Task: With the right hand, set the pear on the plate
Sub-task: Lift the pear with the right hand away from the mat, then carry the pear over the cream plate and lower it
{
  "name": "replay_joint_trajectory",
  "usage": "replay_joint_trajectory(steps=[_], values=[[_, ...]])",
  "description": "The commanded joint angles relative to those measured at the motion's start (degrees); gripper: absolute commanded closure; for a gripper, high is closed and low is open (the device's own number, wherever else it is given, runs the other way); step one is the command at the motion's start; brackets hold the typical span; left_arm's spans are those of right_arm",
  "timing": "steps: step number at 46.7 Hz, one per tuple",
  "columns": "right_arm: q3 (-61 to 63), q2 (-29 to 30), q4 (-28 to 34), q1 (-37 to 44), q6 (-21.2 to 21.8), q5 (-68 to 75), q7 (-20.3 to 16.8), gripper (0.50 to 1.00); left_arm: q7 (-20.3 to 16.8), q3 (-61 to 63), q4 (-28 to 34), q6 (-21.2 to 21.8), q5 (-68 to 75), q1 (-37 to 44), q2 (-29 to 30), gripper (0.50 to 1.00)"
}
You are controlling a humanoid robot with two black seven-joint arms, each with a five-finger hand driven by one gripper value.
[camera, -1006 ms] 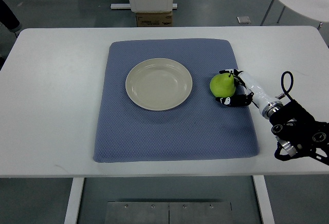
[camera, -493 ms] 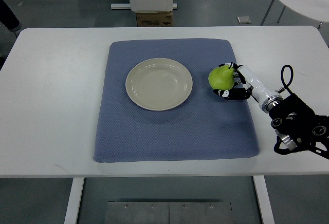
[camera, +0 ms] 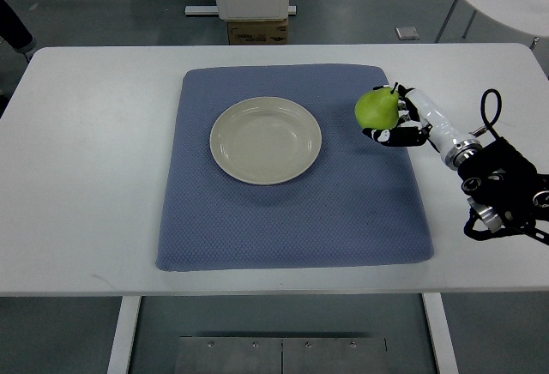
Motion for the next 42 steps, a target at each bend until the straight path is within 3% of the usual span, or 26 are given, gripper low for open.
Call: replay_joint_trajectory(steps=[1,13,26,42], values=[[0.14,-0.68,0.26,1.49,0.91,0.59,-0.01,1.000,0.00,0.00,0.00,0.00,0.00,0.00,0.00,0.500],[0.06,0.90,0.44,5.62,2.05,0.86,-0.27,1.000,0.00,0.00,0.00,0.00,0.00,0.00,0.00,0.500],[-0.47,9.34,0.09,10.37,3.63,0.86,-0.71,1.000,0.00,0.00,0.00,0.00,0.00,0.00,0.00,0.500],[-3.90,20.32,-2.19,9.93,3.64,1.03,-1.68,1.000,0.00,0.00,0.00,0.00,0.00,0.00,0.00,0.500]])
